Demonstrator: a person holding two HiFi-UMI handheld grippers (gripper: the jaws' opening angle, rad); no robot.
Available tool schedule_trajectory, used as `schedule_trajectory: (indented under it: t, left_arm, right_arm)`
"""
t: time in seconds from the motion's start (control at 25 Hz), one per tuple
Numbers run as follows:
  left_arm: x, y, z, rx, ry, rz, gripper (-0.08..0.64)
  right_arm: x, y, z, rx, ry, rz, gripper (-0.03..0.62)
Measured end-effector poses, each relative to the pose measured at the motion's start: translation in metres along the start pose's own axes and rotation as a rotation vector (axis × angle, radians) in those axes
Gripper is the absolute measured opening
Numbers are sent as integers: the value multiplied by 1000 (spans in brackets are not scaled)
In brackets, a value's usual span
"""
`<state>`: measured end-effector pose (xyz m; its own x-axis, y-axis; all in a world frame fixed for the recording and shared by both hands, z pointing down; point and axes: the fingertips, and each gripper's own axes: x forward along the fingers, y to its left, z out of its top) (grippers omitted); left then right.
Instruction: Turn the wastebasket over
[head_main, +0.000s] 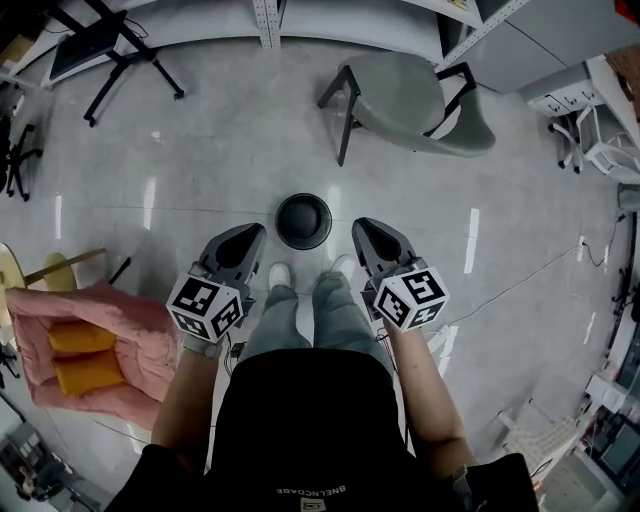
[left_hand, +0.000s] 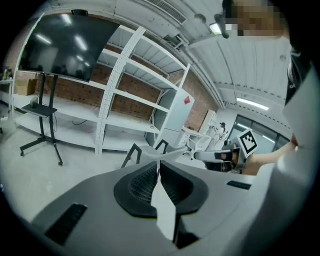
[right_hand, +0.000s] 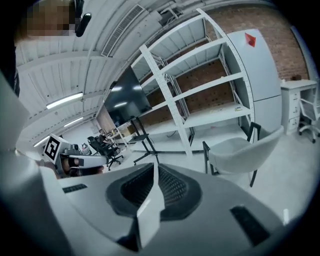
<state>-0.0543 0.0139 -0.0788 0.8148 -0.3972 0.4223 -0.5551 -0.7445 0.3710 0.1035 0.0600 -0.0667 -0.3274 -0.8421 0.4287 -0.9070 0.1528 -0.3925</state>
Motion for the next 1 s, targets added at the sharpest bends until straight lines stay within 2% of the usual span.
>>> schedule_trajectory:
  t: [0.28,0.4,0.8,1.0]
  left_arm:
    - [35,32,-53,-63,98,103,23]
    - [52,49,-81,-100,143,135,85]
    - [91,97,-202,-185,304,197,147]
    - [110,127,-252,-229,329,235,161]
  right_arm:
    - [39,-57,-55,91,136,2,55]
    - [58,-77,-82,114,204,8,83]
    - [115,-131,-186,161,388,-5,140]
    - [140,-162,-242,179,463,-19,153]
